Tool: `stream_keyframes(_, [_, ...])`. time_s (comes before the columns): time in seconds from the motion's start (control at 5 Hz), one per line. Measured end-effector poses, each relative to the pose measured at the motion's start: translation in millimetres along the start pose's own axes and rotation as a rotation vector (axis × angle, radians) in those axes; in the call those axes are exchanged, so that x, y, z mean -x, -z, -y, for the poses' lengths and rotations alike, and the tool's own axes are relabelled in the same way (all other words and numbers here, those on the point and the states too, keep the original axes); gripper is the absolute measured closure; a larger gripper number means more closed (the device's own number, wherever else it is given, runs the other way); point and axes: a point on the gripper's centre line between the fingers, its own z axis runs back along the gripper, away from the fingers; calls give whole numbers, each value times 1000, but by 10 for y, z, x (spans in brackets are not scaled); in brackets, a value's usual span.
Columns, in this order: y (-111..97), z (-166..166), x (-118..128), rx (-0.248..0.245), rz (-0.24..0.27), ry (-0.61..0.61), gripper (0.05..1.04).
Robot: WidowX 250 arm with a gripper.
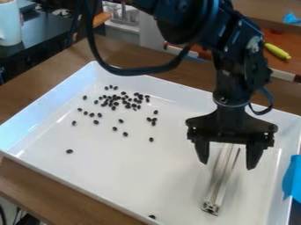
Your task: Sweep into pile
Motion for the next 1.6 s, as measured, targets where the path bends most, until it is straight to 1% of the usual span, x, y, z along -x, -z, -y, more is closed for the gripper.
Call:
stream_keyframes(0.2, [52,14,-34,-14,-2,-20,395])
stream_keyframes(0.4, [10,53,-72,-14,-6,-37,697])
stream_keyframes(0.6, [24,77,-145,-14,-18,-46,761])
stream_keyframes(0.8, [-12,25,-346,11,-19,-77,761])
stream_keyframes(1.0, [-16,-60,-507,23,-17,-91,761])
stream_keyframes(1.2, [11,-227,-607,11,-35,-69,761])
stream_keyframes(1.4, [-1,-417,-728,41,-41,-66,761])
stream_keyframes(1.6, [26,-505,-794,43,-10,-22,761])
